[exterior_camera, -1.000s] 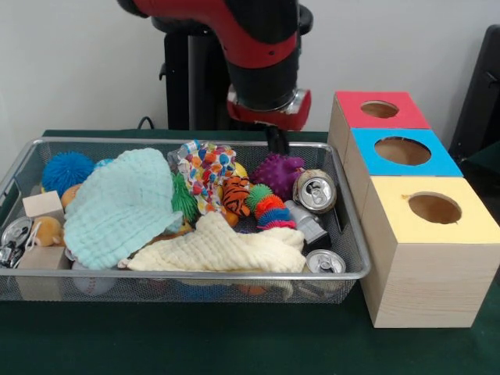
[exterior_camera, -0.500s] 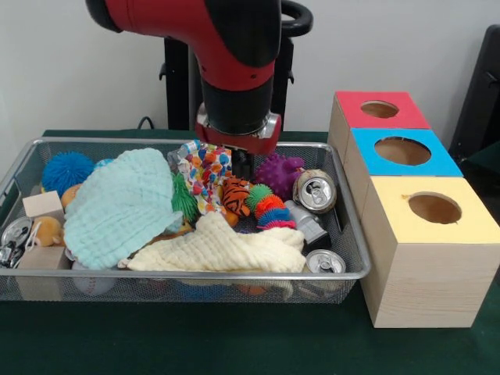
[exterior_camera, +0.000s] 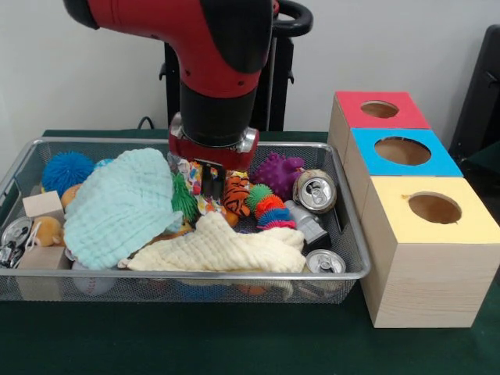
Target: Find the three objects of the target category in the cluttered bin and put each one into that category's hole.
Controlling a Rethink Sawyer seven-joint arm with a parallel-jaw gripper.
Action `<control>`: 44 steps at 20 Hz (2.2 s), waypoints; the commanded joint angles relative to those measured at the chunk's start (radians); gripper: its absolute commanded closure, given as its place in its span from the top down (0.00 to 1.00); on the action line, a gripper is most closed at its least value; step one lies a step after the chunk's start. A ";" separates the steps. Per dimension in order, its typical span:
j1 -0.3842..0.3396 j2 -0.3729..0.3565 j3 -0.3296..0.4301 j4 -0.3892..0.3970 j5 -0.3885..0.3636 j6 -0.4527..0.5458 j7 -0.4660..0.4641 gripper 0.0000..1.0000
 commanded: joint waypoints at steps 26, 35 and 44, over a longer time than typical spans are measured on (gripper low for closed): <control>-0.376 -0.140 0.217 0.209 -0.127 0.033 -0.237 0.00; -0.370 -0.132 0.238 0.216 -0.116 0.029 -0.172 0.00; -0.394 -0.102 0.262 0.231 -0.123 -0.023 -0.148 0.00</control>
